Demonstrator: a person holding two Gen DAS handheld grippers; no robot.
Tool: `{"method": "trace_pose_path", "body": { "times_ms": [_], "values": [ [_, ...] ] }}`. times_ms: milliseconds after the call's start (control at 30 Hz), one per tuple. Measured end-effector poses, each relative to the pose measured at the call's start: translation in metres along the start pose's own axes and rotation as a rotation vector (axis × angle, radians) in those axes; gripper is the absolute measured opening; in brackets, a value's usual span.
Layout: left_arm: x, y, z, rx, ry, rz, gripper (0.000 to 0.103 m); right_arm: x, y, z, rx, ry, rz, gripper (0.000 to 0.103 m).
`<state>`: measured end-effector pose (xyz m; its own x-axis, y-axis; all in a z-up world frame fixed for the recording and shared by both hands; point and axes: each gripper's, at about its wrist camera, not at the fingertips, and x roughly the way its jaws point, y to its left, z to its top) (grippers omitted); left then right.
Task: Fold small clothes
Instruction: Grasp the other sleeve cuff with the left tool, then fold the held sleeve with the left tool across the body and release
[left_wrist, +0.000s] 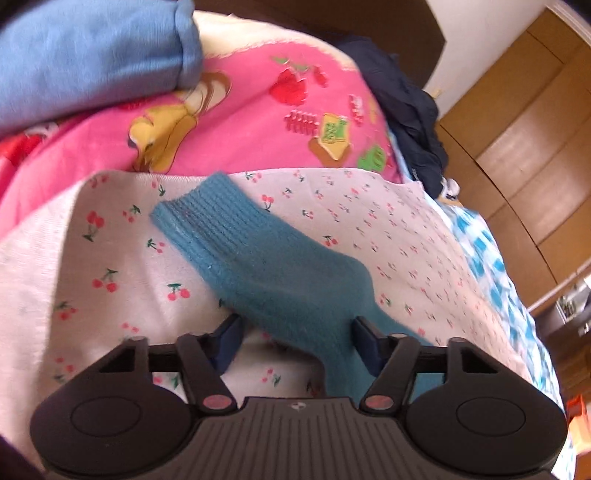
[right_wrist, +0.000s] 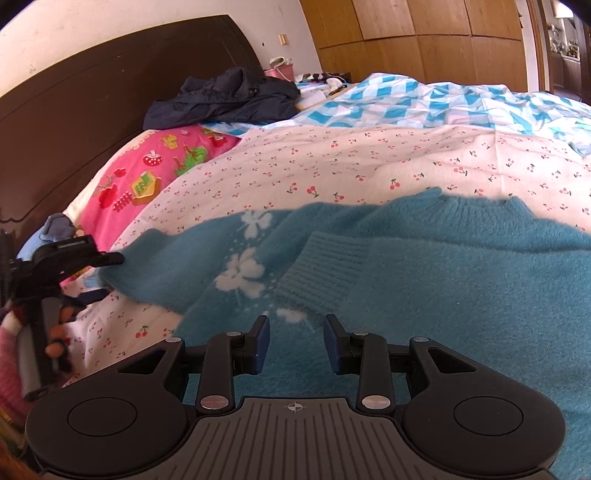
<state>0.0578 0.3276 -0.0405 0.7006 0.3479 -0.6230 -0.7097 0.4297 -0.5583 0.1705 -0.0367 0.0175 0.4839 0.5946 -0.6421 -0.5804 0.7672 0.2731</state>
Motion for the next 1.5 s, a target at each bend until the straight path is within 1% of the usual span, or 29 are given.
{"method": "trace_pose_path", "body": {
  "times_ms": [33, 67, 133, 167, 200, 233, 300, 400, 500, 533, 600, 633, 667, 700, 733, 767, 800, 833, 900, 1000, 1067, 1133, 1200, 1333, 1400, 1500],
  "values": [
    [0.004, 0.000, 0.001, -0.009, 0.004, 0.004, 0.052, -0.001, -0.001, -0.001, 0.006, -0.004, -0.001, 0.033],
    [0.008, -0.001, 0.002, -0.010, 0.006, -0.001, 0.049, -0.003, -0.003, -0.001, 0.014, -0.009, 0.000, 0.033],
    [0.010, -0.006, 0.003, 0.010, 0.006, -0.008, 0.037, -0.007, -0.007, -0.002, 0.031, -0.016, 0.004, 0.033],
    [0.010, -0.012, 0.003, 0.031, 0.009, -0.006, 0.034, -0.009, -0.009, -0.003, 0.040, -0.018, 0.010, 0.033],
    [0.010, -0.019, 0.003, 0.060, 0.007, -0.010, 0.028, -0.012, -0.011, -0.004, 0.050, -0.022, 0.013, 0.033],
    [0.007, -0.027, 0.003, 0.090, 0.001, -0.025, 0.027, -0.014, -0.014, -0.004, 0.058, -0.028, 0.013, 0.032],
    [-0.001, -0.048, 0.001, 0.145, -0.001, -0.106, 0.026, -0.019, -0.019, -0.006, 0.079, -0.044, 0.008, 0.031],
    [-0.016, -0.095, -0.016, 0.254, 0.030, -0.256, 0.026, -0.028, -0.030, -0.007, 0.119, -0.068, -0.010, 0.031],
    [-0.034, -0.151, -0.050, 0.381, 0.092, -0.435, 0.026, -0.044, -0.046, -0.010, 0.170, -0.104, -0.057, 0.031],
    [-0.040, -0.171, -0.067, 0.432, 0.119, -0.496, 0.026, -0.049, -0.053, -0.012, 0.192, -0.113, -0.075, 0.031],
    [-0.052, -0.208, -0.107, 0.578, 0.158, -0.581, 0.029, -0.059, -0.071, -0.016, 0.243, -0.128, -0.132, 0.032],
    [-0.057, -0.224, -0.130, 0.671, 0.165, -0.601, 0.033, -0.065, -0.080, -0.020, 0.269, -0.132, -0.160, 0.032],
    [-0.061, -0.237, -0.153, 0.770, 0.174, -0.610, 0.034, -0.070, -0.089, -0.023, 0.295, -0.132, -0.181, 0.032],
    [-0.064, -0.246, -0.176, 0.865, 0.184, -0.607, 0.038, -0.077, -0.100, -0.027, 0.325, -0.132, -0.199, 0.032],
    [-0.064, -0.251, -0.196, 0.948, 0.201, -0.594, 0.040, -0.082, -0.107, -0.030, 0.347, -0.134, -0.212, 0.032],
    [-0.063, -0.251, -0.212, 1.012, 0.220, -0.565, 0.040, -0.087, -0.115, -0.033, 0.363, -0.137, -0.222, 0.033],
    [-0.063, -0.248, -0.224, 1.050, 0.227, -0.535, 0.041, -0.092, -0.121, -0.035, 0.369, -0.140, -0.227, 0.033],
    [-0.064, -0.242, -0.230, 1.065, 0.233, -0.517, 0.042, -0.094, -0.125, -0.035, 0.366, -0.143, -0.229, 0.033],
    [-0.067, -0.230, -0.233, 1.052, 0.259, -0.489, 0.044, -0.095, -0.130, -0.033, 0.356, -0.148, -0.223, 0.033],
    [-0.077, -0.213, -0.228, 1.040, 0.244, -0.465, 0.047, -0.084, -0.128, -0.021, 0.339, -0.145, -0.186, 0.033],
    [-0.085, -0.206, -0.226, 1.050, 0.222, -0.453, 0.050, -0.075, -0.119, -0.010, 0.305, -0.141, -0.156, 0.036],
    [-0.083, -0.203, -0.224, 1.040, 0.214, -0.445, 0.057, -0.062, -0.105, 0.006, 0.258, -0.130, -0.119, 0.042],
    [-0.080, -0.198, -0.221, 1.016, 0.224, -0.444, 0.057, -0.046, -0.085, 0.024, 0.188, -0.106, -0.093, 0.042],
    [-0.075, -0.189, -0.205, 0.936, 0.245, -0.456, 0.057, -0.004, -0.041, 0.055, 0.001, -0.017, -0.076, 0.051],
    [-0.072, -0.184, -0.195, 0.897, 0.243, -0.449, 0.058, 0.021, -0.022, 0.065, -0.088, 0.035, -0.090, 0.055],
    [-0.061, -0.173, -0.179, 0.823, 0.259, -0.427, 0.058, 0.055, -0.006, 0.070, -0.169, 0.101, -0.130, 0.055]
  ]
}}
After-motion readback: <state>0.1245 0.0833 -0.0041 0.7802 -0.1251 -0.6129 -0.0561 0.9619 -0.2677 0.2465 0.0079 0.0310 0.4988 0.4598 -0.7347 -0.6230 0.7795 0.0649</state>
